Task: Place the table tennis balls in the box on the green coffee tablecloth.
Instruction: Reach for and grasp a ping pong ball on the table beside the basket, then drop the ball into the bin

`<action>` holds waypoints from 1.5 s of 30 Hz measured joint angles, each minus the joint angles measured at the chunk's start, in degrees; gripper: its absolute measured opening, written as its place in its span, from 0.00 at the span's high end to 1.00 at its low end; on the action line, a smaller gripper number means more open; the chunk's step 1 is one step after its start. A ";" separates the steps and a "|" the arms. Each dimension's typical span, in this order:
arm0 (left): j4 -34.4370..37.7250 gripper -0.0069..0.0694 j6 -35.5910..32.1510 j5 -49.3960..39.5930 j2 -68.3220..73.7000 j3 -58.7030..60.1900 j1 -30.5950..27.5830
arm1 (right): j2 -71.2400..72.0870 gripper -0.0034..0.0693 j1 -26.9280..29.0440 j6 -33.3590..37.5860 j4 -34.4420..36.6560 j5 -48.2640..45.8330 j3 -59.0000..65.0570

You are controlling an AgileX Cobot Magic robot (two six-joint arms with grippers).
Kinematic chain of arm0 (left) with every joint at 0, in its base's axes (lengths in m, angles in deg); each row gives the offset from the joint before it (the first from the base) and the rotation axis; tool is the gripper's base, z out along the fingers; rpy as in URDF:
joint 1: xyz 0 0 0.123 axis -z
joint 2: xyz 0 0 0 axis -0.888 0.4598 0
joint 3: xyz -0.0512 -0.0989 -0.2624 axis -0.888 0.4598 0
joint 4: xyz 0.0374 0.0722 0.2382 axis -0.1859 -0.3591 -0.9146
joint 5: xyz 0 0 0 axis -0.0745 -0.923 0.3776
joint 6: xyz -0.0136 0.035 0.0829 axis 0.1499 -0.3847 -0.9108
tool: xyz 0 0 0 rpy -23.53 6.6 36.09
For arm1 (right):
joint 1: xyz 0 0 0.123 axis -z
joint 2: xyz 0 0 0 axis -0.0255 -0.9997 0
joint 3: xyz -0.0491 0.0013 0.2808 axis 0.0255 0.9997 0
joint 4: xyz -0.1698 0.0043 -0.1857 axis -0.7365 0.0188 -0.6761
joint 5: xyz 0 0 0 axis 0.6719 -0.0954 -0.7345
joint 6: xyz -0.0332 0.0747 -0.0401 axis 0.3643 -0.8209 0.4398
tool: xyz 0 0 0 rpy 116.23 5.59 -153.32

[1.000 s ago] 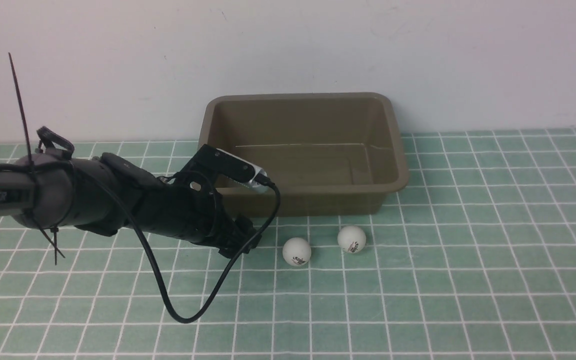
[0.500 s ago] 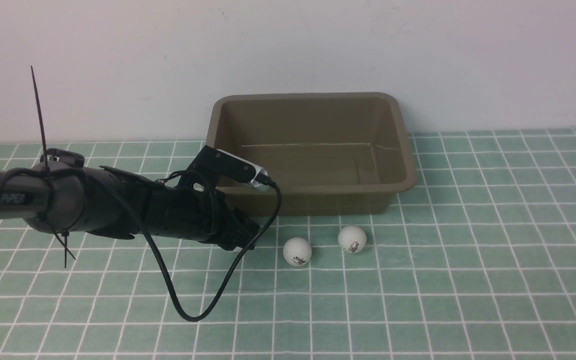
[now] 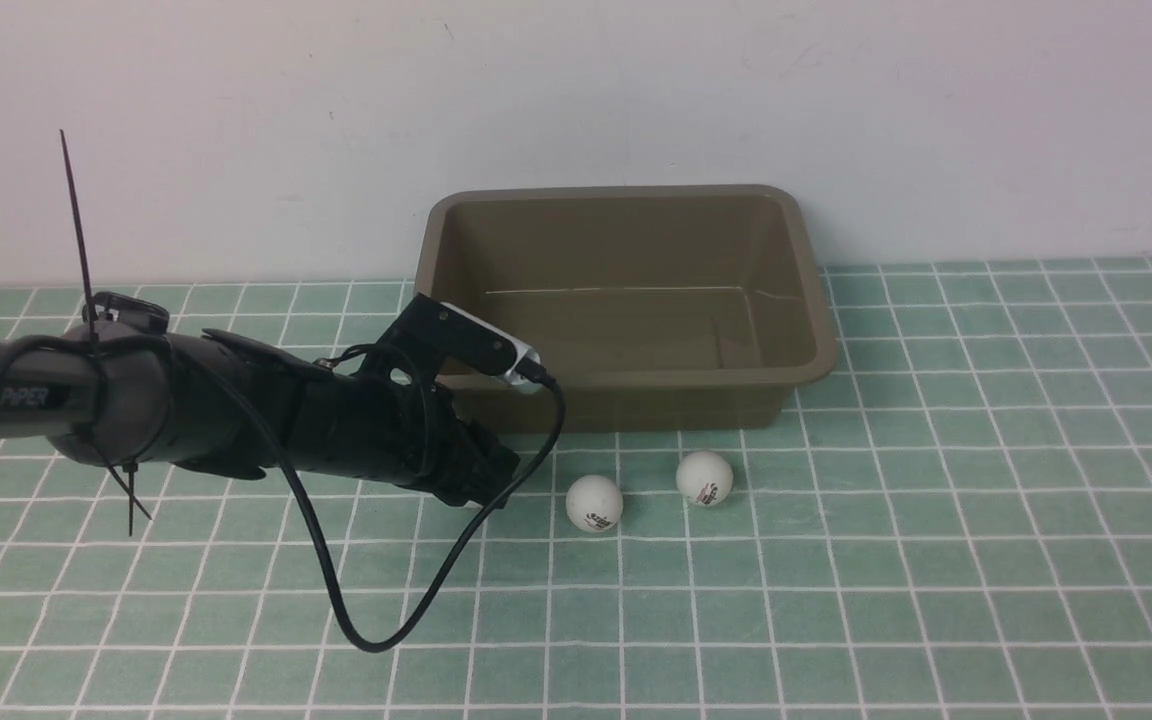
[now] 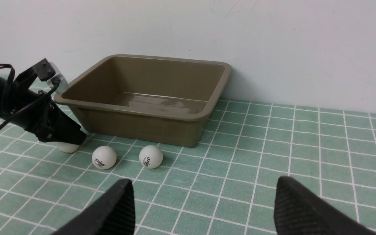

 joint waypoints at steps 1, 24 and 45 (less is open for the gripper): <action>-0.86 0.53 0.45 -0.01 -0.12 0.00 0.00 | 0.00 0.24 0.00 0.00 -0.17 0.00 0.00; -26.77 0.53 23.14 -17.53 -13.76 -0.59 0.00 | 0.00 0.24 0.00 0.02 -0.29 0.11 0.00; 14.59 0.53 -32.09 -0.92 -6.80 -7.69 0.06 | 0.00 0.24 0.00 0.07 -0.46 0.06 0.00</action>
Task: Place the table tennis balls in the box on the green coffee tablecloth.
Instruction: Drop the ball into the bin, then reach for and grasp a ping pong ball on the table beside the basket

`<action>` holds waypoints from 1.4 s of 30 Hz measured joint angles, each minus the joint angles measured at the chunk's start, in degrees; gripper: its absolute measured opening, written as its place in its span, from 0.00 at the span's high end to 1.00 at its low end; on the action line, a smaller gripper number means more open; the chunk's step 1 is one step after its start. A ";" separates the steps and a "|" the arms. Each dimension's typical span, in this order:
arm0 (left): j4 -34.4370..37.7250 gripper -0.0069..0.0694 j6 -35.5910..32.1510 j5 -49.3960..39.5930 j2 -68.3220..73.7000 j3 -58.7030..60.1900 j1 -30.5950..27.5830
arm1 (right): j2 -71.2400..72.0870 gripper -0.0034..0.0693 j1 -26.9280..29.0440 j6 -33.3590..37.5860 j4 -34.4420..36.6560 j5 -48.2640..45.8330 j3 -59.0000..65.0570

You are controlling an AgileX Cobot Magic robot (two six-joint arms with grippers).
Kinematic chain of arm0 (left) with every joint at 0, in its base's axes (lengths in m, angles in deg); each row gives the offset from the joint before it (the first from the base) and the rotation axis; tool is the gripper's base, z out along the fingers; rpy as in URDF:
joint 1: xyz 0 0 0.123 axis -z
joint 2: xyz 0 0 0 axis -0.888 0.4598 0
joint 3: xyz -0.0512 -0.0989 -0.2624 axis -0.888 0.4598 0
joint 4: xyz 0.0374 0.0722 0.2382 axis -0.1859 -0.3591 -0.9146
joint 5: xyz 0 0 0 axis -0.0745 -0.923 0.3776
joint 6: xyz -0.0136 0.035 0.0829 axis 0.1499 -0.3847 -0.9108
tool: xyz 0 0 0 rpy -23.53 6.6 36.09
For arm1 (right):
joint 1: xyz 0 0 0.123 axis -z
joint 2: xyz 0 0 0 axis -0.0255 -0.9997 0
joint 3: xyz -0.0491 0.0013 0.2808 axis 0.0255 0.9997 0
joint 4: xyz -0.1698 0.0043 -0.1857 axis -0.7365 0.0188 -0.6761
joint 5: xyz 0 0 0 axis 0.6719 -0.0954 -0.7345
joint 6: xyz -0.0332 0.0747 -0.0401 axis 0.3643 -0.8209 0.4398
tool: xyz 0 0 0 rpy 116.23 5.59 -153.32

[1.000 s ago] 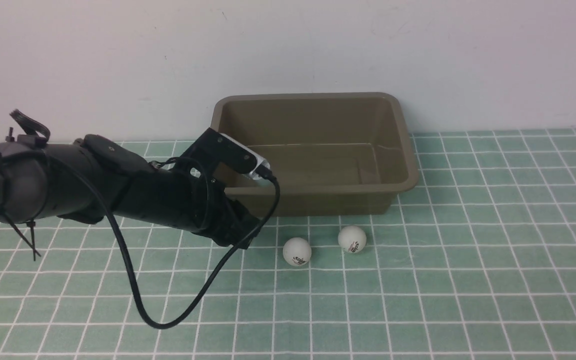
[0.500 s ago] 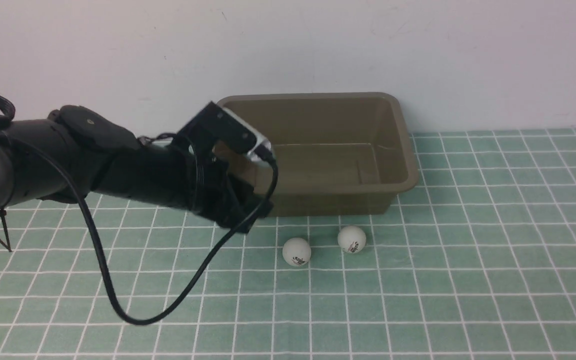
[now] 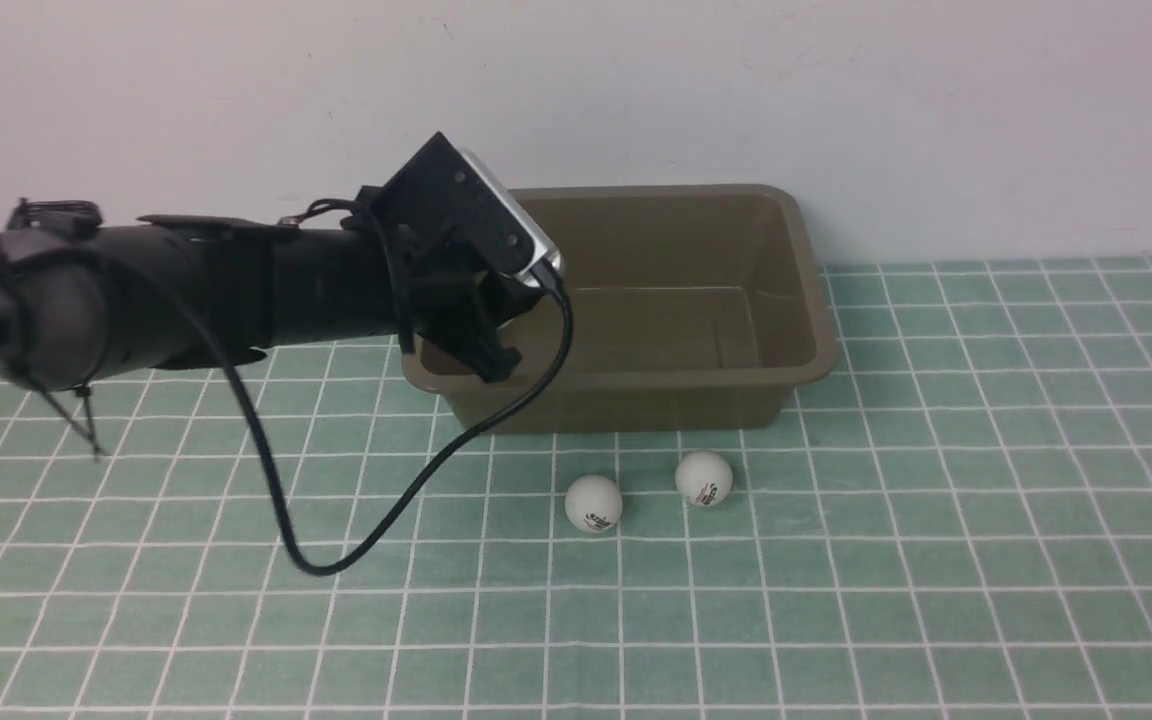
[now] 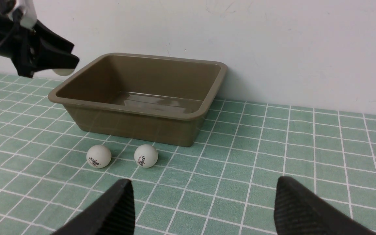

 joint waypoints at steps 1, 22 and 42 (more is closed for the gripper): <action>0.08 0.53 0.74 -0.28 1.40 -1.19 0.00 | 0.00 0.24 0.00 0.00 0.00 0.00 0.00; -2.59 0.26 23.03 -1.77 -2.18 -5.82 0.31 | 0.00 0.24 0.00 0.25 -1.47 -0.05 0.00; -53.16 0.69 76.95 -35.98 -17.82 -5.49 0.91 | 0.00 0.24 0.00 1.10 -1.65 -0.05 0.00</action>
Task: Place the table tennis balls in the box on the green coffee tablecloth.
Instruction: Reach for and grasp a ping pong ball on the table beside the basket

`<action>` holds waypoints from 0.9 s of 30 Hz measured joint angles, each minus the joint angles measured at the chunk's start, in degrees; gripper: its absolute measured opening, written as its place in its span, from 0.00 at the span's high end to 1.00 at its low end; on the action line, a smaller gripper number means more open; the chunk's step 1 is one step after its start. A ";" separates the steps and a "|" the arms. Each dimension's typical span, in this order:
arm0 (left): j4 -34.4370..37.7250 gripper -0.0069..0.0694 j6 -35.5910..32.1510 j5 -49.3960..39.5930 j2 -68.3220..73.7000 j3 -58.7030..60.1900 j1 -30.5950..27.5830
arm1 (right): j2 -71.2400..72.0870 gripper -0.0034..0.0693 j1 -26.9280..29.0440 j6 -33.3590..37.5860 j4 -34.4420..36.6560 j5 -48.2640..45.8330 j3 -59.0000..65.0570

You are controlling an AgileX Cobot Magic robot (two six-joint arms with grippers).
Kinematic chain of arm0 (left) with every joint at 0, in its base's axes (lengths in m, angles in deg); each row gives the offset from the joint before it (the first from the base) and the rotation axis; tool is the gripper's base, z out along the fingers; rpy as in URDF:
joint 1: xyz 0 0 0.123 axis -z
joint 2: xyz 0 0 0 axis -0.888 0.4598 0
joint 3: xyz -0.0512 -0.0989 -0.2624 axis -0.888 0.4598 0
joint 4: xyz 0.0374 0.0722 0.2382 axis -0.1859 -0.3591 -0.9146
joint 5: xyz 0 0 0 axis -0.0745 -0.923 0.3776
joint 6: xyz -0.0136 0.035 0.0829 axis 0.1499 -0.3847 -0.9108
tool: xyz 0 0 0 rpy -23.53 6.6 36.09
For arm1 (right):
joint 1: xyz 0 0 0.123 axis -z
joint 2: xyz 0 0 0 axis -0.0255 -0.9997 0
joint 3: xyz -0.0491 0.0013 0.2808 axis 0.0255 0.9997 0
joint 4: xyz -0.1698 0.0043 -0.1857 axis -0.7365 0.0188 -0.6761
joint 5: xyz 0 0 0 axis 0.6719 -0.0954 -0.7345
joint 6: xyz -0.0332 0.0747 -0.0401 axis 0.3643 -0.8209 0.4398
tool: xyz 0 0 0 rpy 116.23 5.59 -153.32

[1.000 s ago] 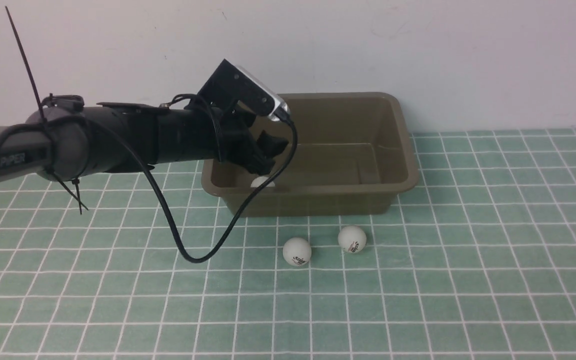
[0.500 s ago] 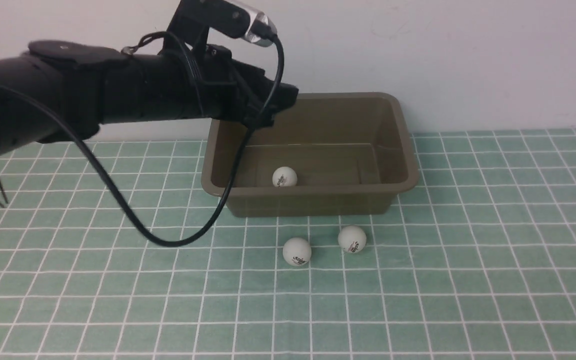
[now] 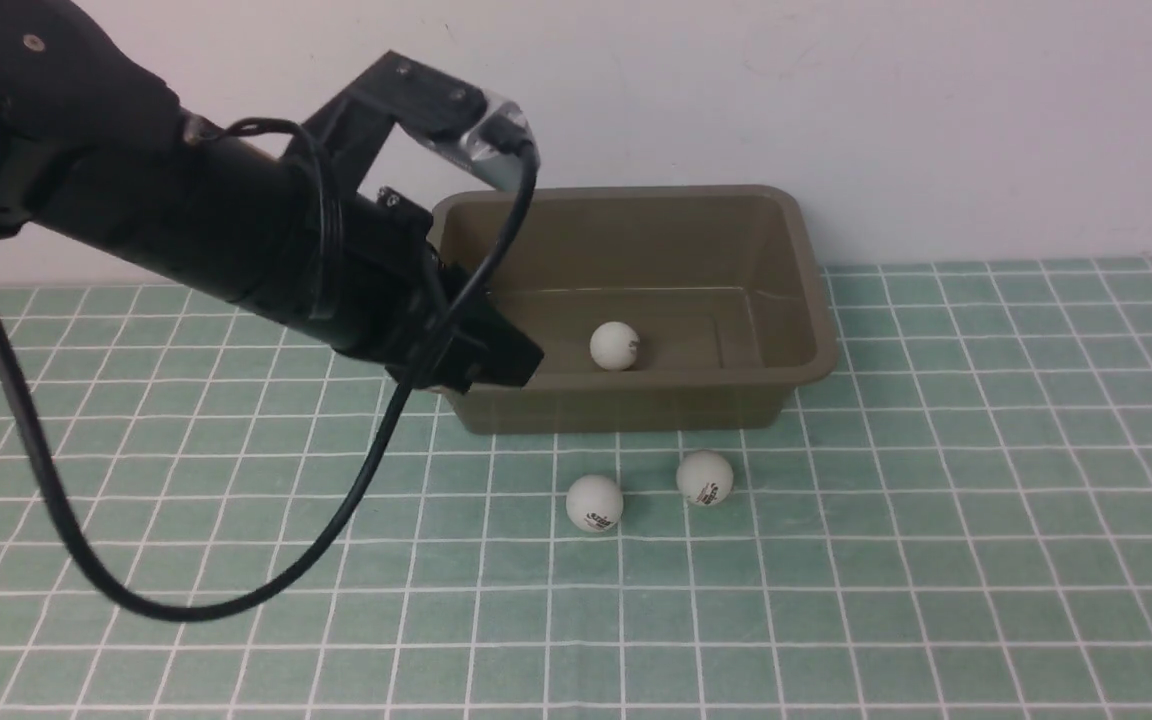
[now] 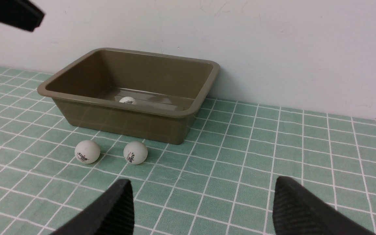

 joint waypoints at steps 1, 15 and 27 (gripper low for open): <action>-0.28 0.70 0.19 -0.56 -0.16 0.00 0.15 | 0.00 0.24 0.00 0.00 0.00 0.00 0.00; -8.36 0.91 8.79 1.24 -2.43 10.43 15.26 | 0.00 0.24 0.00 0.20 -0.02 0.00 0.00; -9.40 0.68 11.59 33.14 5.76 16.78 17.27 | 0.00 0.24 0.00 0.21 -0.02 0.00 0.00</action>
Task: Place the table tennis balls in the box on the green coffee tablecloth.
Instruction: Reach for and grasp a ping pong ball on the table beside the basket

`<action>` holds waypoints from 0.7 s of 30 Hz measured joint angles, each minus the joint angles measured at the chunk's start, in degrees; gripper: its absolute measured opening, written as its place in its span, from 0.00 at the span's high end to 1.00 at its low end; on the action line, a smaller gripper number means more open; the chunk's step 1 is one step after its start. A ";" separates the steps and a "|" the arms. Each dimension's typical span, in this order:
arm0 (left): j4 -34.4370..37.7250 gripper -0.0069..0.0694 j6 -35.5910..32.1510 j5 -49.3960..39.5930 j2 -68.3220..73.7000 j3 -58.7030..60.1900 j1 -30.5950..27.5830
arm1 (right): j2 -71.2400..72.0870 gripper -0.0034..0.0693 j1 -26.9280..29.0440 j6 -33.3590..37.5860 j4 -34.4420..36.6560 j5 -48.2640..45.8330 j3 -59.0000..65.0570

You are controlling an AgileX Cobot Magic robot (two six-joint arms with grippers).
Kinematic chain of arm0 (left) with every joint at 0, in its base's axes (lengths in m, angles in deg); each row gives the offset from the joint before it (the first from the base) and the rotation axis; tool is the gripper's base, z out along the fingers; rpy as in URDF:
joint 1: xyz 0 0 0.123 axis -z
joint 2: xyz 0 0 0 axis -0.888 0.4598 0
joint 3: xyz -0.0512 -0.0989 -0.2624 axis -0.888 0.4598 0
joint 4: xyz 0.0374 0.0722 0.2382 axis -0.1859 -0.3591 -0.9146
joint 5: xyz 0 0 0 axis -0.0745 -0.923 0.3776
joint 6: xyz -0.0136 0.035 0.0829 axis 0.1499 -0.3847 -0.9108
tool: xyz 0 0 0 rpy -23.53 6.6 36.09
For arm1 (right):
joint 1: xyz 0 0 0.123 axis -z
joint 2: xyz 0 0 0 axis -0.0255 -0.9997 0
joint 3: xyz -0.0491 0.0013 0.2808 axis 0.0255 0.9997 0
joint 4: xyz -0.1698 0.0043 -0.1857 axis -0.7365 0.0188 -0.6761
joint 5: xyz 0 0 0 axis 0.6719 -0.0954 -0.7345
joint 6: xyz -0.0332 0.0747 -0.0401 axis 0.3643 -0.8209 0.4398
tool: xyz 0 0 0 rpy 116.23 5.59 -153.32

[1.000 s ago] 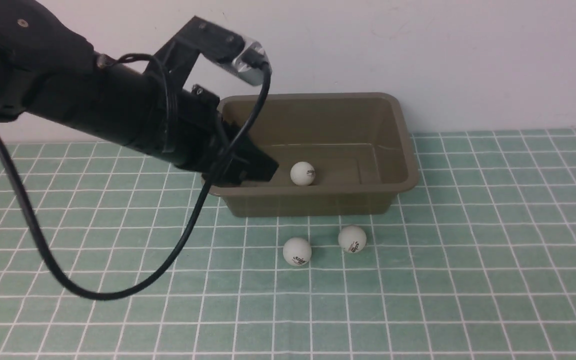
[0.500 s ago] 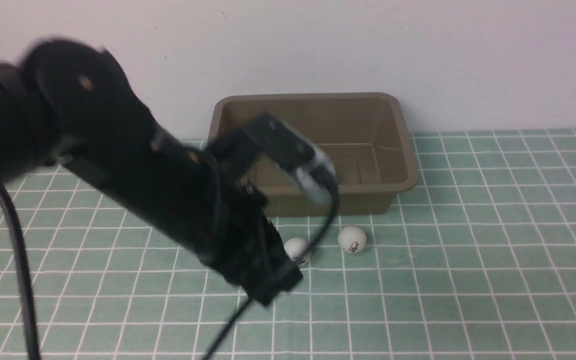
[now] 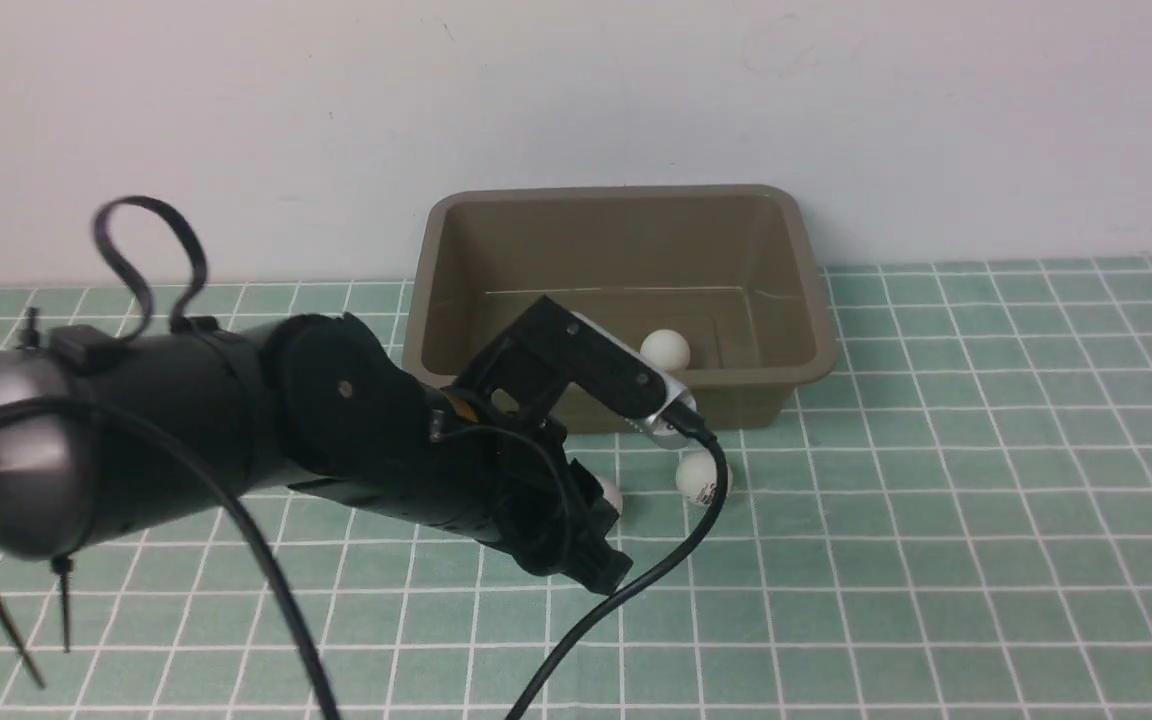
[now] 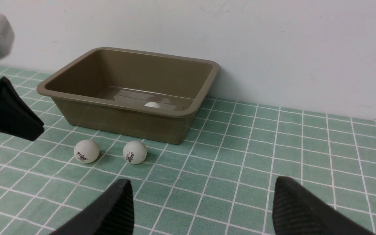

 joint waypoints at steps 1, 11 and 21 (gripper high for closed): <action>0.07 0.61 0.00 1.36 1.04 0.00 0.00 | 0.00 0.24 0.00 0.00 0.00 0.00 0.00; 0.77 0.28 -0.23 16.26 10.44 -0.21 0.00 | 0.00 0.24 0.00 0.00 0.00 0.00 0.00; 0.77 0.28 -1.36 20.84 15.92 -1.67 0.06 | 0.00 0.24 0.00 0.05 0.20 0.00 0.00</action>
